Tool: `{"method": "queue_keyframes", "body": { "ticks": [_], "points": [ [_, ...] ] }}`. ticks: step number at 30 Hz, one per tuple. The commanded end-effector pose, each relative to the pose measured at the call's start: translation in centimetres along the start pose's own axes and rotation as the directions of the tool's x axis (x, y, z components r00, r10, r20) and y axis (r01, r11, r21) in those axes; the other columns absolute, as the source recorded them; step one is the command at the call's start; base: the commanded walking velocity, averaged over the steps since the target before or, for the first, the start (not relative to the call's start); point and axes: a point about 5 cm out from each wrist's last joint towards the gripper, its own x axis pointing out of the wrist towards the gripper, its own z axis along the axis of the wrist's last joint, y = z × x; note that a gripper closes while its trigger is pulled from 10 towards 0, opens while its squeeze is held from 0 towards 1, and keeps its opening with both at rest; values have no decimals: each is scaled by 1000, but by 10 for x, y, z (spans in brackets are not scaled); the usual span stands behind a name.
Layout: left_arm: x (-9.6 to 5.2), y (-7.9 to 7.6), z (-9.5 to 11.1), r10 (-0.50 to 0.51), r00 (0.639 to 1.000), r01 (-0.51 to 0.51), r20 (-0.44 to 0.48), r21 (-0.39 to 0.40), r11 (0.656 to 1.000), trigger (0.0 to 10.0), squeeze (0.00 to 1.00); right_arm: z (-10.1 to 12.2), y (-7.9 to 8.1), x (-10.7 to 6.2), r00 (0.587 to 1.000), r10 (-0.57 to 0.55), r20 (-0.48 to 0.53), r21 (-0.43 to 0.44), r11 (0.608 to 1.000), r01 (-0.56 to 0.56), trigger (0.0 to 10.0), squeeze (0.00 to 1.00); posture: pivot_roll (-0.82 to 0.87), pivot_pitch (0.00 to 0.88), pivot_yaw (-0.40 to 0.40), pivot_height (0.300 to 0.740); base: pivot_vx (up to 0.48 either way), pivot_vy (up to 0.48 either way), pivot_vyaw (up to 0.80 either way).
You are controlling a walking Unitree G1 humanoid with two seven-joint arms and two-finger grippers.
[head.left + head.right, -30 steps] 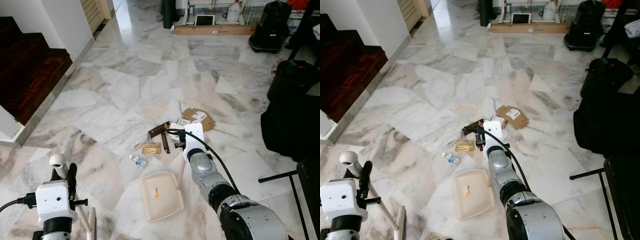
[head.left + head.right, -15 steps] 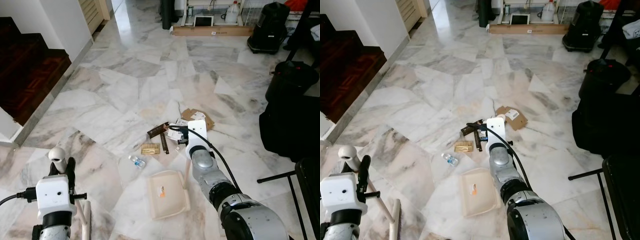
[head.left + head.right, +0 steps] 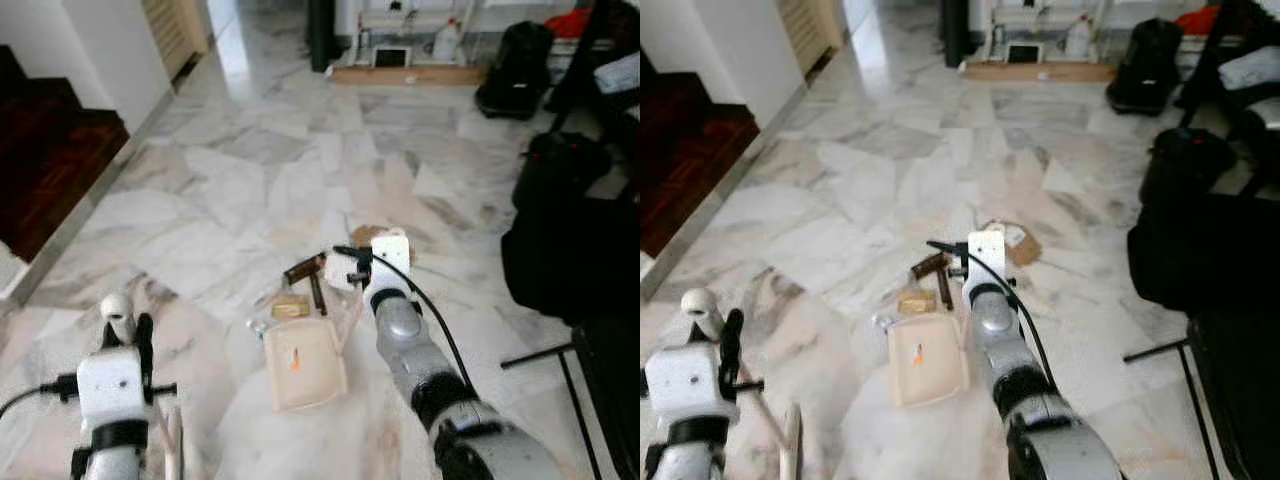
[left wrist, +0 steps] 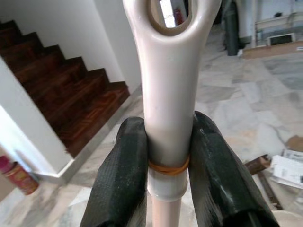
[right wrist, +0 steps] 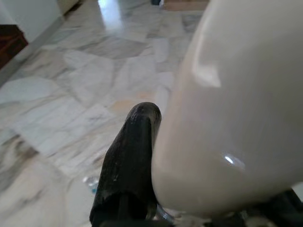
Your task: Sweep floor
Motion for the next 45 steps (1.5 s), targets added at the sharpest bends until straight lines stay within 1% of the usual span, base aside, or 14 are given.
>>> {"method": "queue_keyframes", "body": {
  "ticks": [1,5,11,16,23,29,37,41,45],
  "points": [
    [0,5,2,19,999,-20,29,28,999,10000,0,17,8,3,998,10,58,16,1000,-10,10000,0,8,76,66,740,0,322,0],
    [1,6,3,23,999,-24,30,29,999,10000,0,21,10,3,999,7,54,36,999,-9,10000,0,10,84,65,740,0,323,0],
    [1,7,2,24,999,-25,27,27,999,10000,0,21,15,2,999,21,46,39,999,-23,10000,0,8,92,69,740,0,338,-736],
    [1,7,3,23,999,-23,28,29,999,10000,0,20,17,2,999,21,37,25,999,-22,10000,0,9,102,72,740,0,396,0],
    [2,7,3,25,999,-26,28,30,999,10000,0,22,17,3,999,19,28,41,999,-20,10000,0,12,120,72,740,0,370,0],
    [2,8,4,28,999,-28,28,30,999,10000,0,24,20,3,999,32,25,64,997,-33,10000,0,11,135,76,740,0,368,-706],
    [3,8,5,26,999,-27,32,32,999,10000,0,23,21,3,999,30,20,62,998,-32,10000,0,17,148,82,740,0,360,0],
    [3,8,6,22,999,-23,37,35,999,10000,0,22,20,3,1000,28,15,62,998,-29,10000,0,18,138,82,740,0,74,0],
    [2,4,7,-3,999,1,42,29,1000,10000,0,21,19,3,1000,26,11,62,998,-27,10000,0,19,129,84,740,0,0,0]
  ]
}}
